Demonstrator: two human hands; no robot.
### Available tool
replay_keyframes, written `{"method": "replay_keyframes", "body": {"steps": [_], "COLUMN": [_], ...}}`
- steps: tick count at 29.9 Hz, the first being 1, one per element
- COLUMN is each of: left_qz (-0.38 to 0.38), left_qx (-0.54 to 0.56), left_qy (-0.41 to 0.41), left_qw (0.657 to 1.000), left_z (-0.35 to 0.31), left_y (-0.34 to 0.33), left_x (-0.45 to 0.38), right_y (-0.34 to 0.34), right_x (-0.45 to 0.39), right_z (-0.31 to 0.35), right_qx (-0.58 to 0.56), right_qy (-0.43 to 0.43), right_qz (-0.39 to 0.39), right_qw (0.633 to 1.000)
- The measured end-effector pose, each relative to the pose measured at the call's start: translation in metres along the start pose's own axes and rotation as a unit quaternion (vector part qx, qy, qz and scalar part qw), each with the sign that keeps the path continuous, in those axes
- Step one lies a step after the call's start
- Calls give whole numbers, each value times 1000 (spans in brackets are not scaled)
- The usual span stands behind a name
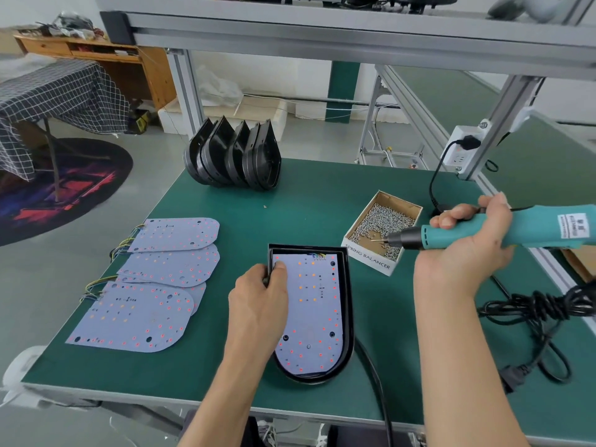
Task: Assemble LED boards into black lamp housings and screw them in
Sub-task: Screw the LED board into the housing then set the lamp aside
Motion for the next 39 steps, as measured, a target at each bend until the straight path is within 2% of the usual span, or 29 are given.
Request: {"method": "replay_keyframes", "body": {"steps": [5, 15, 19, 25, 29, 33, 34, 35, 37, 38, 39], "left_qz": [2, 10, 25, 51, 63, 61, 58, 54, 48, 46, 44], "left_qx": [-6, 16, 19, 14, 21, 46, 54, 62, 76, 79, 82], "left_qy": [6, -22, -31, -52, -58, -62, -64, -67, -68, -67, -64], "left_qw": [1000, 1000, 999, 997, 996, 995, 995, 994, 994, 994, 994], "left_z": [1, 6, 8, 11, 11, 7, 5, 3, 1, 0, -1], "left_y": [0, 4, 5, 7, 9, 10, 10, 11, 13, 14, 15], "left_x": [-2, 2, 4, 6, 8, 11, 12, 13, 13, 13, 13], "right_y": [22, 64, 73, 87, 87, 93, 94, 95, 94, 91, 88], "right_x": [-12, 3, 3, 11, 8, 7, 8, 8, 8, 9, 10], "right_z": [-10, -17, -20, -27, -26, -22, -20, -18, -13, -10, -9], "right_qx": [-52, -91, 4, 88, 225, 414, 475, 556, 710, 755, 780], "right_qy": [-86, -182, -243, -333, -350, -326, -303, -275, -223, -208, -202], "right_qz": [-60, -79, -75, -90, -31, 27, 39, 55, 79, 84, 92], "right_qw": [993, 976, 967, 935, 909, 849, 825, 782, 664, 616, 585]}}
Point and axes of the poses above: each hand's wrist, its own x-axis away from the middle knuckle, its own y-axis out of the back of the hand, z = x × y, the point moved 2 cm from there along -x, towards the middle knuckle, and after that the axes turned 11 degrees about z, right-handed, at the moved point
